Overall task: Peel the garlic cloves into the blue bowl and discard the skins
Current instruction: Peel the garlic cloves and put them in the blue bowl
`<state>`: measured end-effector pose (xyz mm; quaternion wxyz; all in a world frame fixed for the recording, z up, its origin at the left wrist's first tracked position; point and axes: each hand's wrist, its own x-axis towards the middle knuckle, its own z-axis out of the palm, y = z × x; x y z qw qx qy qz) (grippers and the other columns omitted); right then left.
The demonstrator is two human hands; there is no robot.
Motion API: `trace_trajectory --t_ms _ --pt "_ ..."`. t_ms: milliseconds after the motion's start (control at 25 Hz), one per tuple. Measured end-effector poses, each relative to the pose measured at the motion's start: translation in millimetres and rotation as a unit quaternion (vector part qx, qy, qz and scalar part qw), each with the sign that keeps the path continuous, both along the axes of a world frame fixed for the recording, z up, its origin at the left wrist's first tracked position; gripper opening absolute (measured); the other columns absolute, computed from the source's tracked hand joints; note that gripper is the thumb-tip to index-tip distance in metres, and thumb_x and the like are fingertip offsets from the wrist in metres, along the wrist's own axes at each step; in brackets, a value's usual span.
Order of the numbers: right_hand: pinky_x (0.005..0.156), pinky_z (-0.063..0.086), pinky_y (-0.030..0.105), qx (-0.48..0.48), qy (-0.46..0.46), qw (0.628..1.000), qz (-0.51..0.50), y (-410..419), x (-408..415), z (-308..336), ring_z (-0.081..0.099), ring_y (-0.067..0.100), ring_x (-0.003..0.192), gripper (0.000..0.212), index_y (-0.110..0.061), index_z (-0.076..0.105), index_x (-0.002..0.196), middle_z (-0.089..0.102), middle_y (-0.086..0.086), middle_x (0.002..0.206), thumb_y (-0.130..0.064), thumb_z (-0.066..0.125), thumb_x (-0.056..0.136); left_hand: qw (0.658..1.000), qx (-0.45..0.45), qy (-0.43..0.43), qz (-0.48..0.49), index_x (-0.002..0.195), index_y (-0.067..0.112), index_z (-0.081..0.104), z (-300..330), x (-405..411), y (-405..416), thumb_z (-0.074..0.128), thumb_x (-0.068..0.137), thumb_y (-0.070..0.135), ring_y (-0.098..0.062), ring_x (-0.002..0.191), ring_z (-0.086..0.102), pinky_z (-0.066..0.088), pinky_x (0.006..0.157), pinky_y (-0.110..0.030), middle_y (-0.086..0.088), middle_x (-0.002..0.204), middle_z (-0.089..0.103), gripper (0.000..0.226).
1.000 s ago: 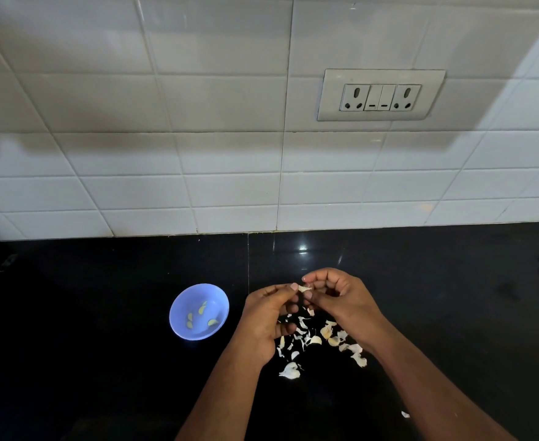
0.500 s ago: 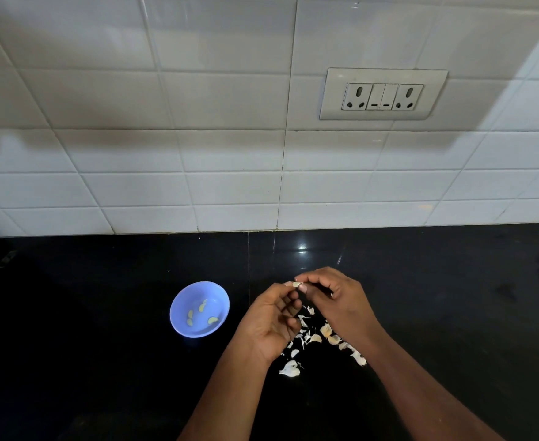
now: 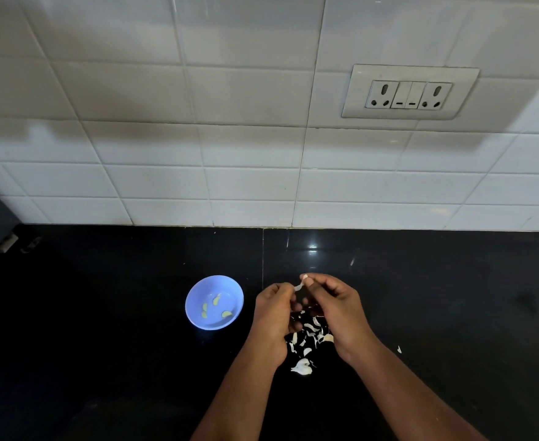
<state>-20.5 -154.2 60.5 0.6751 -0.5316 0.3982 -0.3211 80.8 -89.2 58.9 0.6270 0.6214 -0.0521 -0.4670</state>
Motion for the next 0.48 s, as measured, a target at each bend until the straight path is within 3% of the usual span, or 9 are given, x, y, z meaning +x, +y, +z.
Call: trace_trajectory --t_ms 80,200,360,480 --pt "0.069 0.057 0.034 0.059 -0.035 0.997 -0.028 -2.1 5.0 -1.1 0.070 0.022 0.078 0.015 -0.009 0.078 0.106 0.078 0.013 0.096 -0.016 0.065 0.101 1.000 0.011 -0.016 -0.015 0.080 0.012 0.058 -1.1 2.0 4.1 0.050 0.094 0.012 -0.014 0.063 0.055 0.043 0.047 -0.027 -0.006 0.073 0.058 0.017" --pt "0.063 0.057 0.029 0.069 -0.034 0.997 -0.033 -7.4 7.0 -4.2 0.071 0.019 0.076 0.015 -0.005 0.073 0.110 0.078 0.014 0.101 -0.012 0.062 0.103 0.993 0.062 -0.058 -0.080 0.081 0.013 0.059 -5.0 3.9 11.9 0.044 0.095 0.017 -0.016 0.068 0.056 0.044 0.049 -0.027 -0.004 0.074 0.058 0.021" --pt "0.074 0.063 0.029 0.041 -0.013 0.999 -0.002 -10.9 7.9 -8.8 0.076 0.022 0.084 0.018 -0.009 0.076 0.113 0.078 0.012 0.096 -0.004 0.065 0.100 0.965 0.109 -0.175 -0.163 0.083 0.015 0.065 -14.6 4.2 20.5 0.053 0.100 0.027 -0.012 0.069 0.057 0.049 0.056 -0.029 0.003 0.074 0.062 0.024" --pt "0.079 0.064 0.031 0.021 0.019 0.999 0.022 -13.1 8.7 -6.3 0.078 0.027 0.092 0.017 -0.008 0.076 0.111 0.079 0.014 0.097 -0.001 0.068 0.097 0.954 0.083 -0.237 -0.164 0.088 0.023 0.077 -22.4 9.5 23.7 0.071 0.092 0.022 -0.007 0.074 0.067 0.057 0.072 -0.036 0.011 0.081 0.075 0.007"
